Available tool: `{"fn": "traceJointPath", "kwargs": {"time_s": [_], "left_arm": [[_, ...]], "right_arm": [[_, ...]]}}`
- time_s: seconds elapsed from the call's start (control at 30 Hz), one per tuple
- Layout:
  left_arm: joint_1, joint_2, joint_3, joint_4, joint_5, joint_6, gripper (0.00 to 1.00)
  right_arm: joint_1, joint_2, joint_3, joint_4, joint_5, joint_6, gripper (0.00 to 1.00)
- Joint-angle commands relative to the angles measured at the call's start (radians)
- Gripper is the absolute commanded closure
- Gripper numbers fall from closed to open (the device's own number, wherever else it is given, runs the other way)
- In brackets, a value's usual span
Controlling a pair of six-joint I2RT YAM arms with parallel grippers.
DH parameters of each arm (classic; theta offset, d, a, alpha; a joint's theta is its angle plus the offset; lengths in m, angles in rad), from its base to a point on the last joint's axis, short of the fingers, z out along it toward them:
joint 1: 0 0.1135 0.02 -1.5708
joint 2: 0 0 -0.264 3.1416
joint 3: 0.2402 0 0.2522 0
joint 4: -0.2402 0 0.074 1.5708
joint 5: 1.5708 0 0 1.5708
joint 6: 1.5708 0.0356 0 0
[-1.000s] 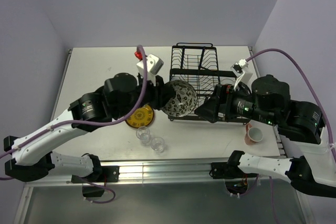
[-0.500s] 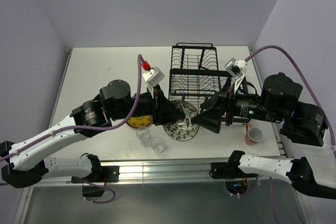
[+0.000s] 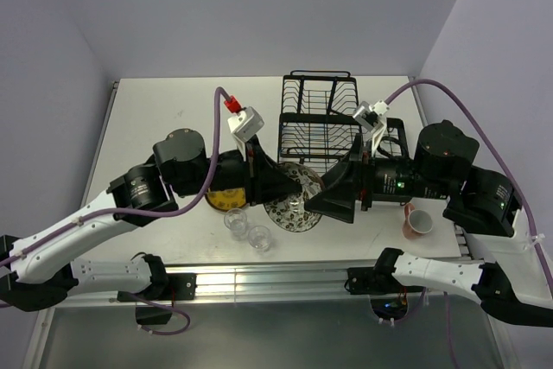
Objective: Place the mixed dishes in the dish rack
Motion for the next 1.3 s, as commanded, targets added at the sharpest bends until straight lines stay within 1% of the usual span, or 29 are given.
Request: {"fn": "traceJointPath", "kwargs": {"time_s": [0.0, 0.03, 0.07, 0.1, 0.13, 0.2, 0.23, 0.33, 0.37, 0.4, 0.43, 0.47, 0.5, 0.53, 0.57, 0.6, 0.63, 0.67, 0.73, 0.77, 0.83, 0.9, 0.93, 1.0, 1.07, 1.2, 1.23, 1.27], "left_arm": [[0.000, -0.008, 0.090, 0.012, -0.088, 0.085, 1.00], [0.000, -0.012, 0.091, 0.001, -0.156, 0.102, 1.00], [-0.001, -0.012, 0.096, -0.011, -0.201, 0.134, 1.00], [-0.010, -0.012, 0.105, -0.034, -0.249, 0.151, 1.00], [-0.018, -0.012, 0.110, -0.041, -0.365, 0.180, 1.00], [-0.043, -0.006, 0.134, -0.044, -0.477, 0.212, 1.00], [-0.052, 0.007, 0.140, -0.038, -0.567, 0.237, 1.00], [-0.082, 0.041, 0.160, 0.004, -0.671, 0.338, 1.00], [-0.108, 0.052, 0.163, 0.017, -0.742, 0.402, 1.00], [-0.124, 0.061, 0.162, 0.037, -0.781, 0.438, 1.00], [-0.141, 0.076, 0.157, 0.095, -0.819, 0.528, 1.00], [-0.174, 0.083, 0.150, 0.138, -0.859, 0.600, 1.00], [-0.187, 0.087, 0.131, 0.186, -0.933, 0.648, 1.00], [-0.197, 0.101, 0.125, 0.281, -0.967, 0.698, 1.00], [-0.208, 0.110, 0.122, 0.319, -0.997, 0.785, 1.00], [-0.211, 0.121, 0.117, 0.376, -1.052, 0.824, 1.00], [-0.214, 0.136, 0.113, 0.418, -1.076, 0.864, 1.00], [-0.220, 0.141, 0.104, 0.526, -1.097, 0.942, 1.00], [-0.230, 0.155, 0.070, 0.640, -1.146, 1.039, 1.00], [-0.236, 0.162, 0.062, 0.727, -1.162, 1.068, 1.00], [-0.237, 0.197, 0.059, 0.798, -1.189, 1.151, 1.00], [-0.251, 0.219, 0.053, 0.908, -1.202, 1.215, 1.00], [-0.256, 0.237, 0.050, 0.936, -1.196, 1.267, 1.00], [-0.270, 0.260, 0.055, 0.987, -1.194, 1.304, 1.00], [-0.277, 0.268, 0.056, 1.002, -1.191, 1.309, 1.00], [-0.293, 0.268, 0.045, 1.007, -1.180, 1.306, 1.00], [-0.300, 0.267, 0.041, 1.007, -1.179, 1.309, 1.00], [-0.303, 0.264, 0.033, 1.009, -1.183, 1.311, 1.00]], "right_arm": [[-0.003, -0.008, 0.032, 0.026, 0.044, 0.092, 0.09], [-0.004, -0.008, 0.044, 0.017, 0.078, 0.120, 0.09], [-0.003, -0.006, 0.053, 0.000, 0.176, 0.146, 0.08], [-0.004, -0.005, 0.062, -0.038, 0.228, 0.201, 0.05], [-0.004, -0.003, 0.084, -0.058, 0.280, 0.232, 0.03], [-0.006, -0.003, 0.105, -0.093, 0.392, 0.307, 0.00], [-0.006, -0.006, 0.117, -0.095, 0.417, 0.332, 0.00], [-0.006, -0.024, 0.130, -0.092, 0.525, 0.424, 0.00], [-0.006, -0.037, 0.124, -0.093, 0.560, 0.457, 0.00], [-0.006, -0.044, 0.118, -0.083, 0.591, 0.541, 0.00], [-0.006, -0.051, 0.099, -0.066, 0.636, 0.579, 0.00], [-0.006, -0.064, 0.087, -0.042, 0.647, 0.612, 0.00], [-0.006, -0.067, 0.079, -0.002, 0.658, 0.696, 0.00], [-0.006, -0.067, 0.075, 0.021, 0.674, 0.729, 0.00], [-0.004, -0.054, 0.081, 0.046, 0.674, 0.752, 0.00], [-0.006, -0.045, 0.088, 0.069, 0.675, 0.802, 0.00], [-0.004, -0.034, 0.105, 0.071, 0.680, 0.830, 0.00], [-0.004, -0.020, 0.105, 0.074, 0.689, 0.858, 0.01], [-0.006, -0.015, 0.075, 0.135, 0.683, 0.918, 0.04], [-0.006, -0.011, 0.059, 0.155, 0.674, 0.962, 0.06], [-0.006, -0.003, 0.026, 0.198, 0.666, 1.005, 0.07], [-0.006, -0.002, -0.013, 0.232, 0.674, 1.068, 0.07], [-0.006, -0.008, -0.031, 0.258, 0.681, 1.077, 0.07], [-0.004, -0.008, -0.057, 0.310, 0.710, 1.107, 0.08], [-0.006, 0.002, -0.059, 0.366, 0.724, 1.110, 0.10], [-0.006, 0.020, -0.025, 0.413, 0.764, 1.105, 0.11], [-0.004, 0.026, -0.019, 0.416, 0.770, 1.107, 0.12], [-0.006, 0.029, -0.011, 0.419, 0.776, 1.104, 0.15]]}}
